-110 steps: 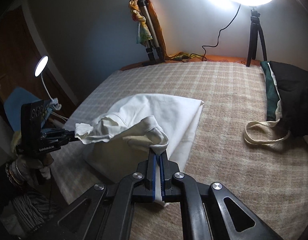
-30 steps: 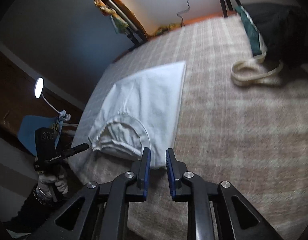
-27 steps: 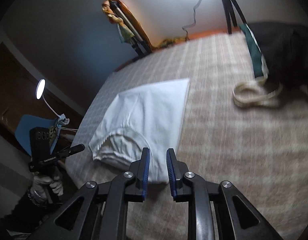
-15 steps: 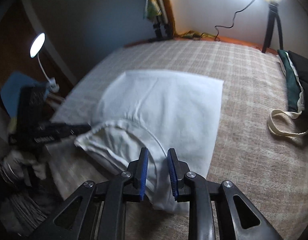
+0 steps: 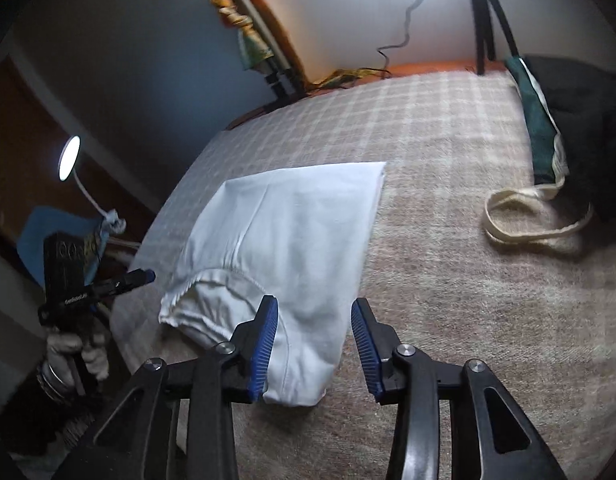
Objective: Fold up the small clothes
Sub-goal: 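Grasp the folded shirt bundle's edge with both tools and lift it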
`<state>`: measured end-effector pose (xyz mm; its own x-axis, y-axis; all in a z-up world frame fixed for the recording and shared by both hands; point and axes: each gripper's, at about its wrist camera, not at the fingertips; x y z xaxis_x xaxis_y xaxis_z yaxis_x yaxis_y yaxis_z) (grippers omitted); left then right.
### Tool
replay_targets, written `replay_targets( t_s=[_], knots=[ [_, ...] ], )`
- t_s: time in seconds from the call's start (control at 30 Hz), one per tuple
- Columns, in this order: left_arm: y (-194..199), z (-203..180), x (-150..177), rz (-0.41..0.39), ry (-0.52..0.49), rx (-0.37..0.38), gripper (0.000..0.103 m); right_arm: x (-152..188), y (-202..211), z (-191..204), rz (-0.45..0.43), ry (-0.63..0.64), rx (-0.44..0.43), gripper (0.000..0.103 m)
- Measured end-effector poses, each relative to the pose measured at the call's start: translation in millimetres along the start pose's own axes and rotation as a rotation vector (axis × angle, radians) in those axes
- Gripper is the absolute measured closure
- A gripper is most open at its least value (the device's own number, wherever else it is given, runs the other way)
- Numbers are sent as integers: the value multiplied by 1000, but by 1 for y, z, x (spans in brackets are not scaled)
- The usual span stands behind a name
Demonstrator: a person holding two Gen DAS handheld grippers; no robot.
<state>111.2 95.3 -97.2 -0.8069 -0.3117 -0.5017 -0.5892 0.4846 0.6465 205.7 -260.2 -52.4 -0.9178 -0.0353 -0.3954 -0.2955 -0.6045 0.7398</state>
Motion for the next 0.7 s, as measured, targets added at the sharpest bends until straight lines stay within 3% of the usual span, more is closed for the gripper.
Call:
replay_targets(
  t_s=[0.07, 0.37, 0.63, 0.7],
  knots=[
    [-8, 2, -8, 4, 42, 27, 50, -3, -6, -10, 10, -63, -22, 50],
    [-38, 17, -39, 30, 150, 73, 50, -3, -29, -21, 64, -173, -91, 50],
    [-63, 23, -45, 81, 194, 94, 50, -2, -41, -29, 64, -230, -150, 52],
    [-66, 23, -44, 75, 199, 114, 52, -2, -44, -33, 68, -251, -174, 58]
  ],
)
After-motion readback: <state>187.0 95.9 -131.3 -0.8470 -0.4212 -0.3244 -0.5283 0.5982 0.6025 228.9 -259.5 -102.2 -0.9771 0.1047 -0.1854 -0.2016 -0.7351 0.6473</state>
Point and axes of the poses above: each gripper's, at about its wrist camera, not at the fingertips, and y roughly against the way its jaws point, z to its left, x to its underside, and after that the axes turned 5 degrees about -y, right-handed
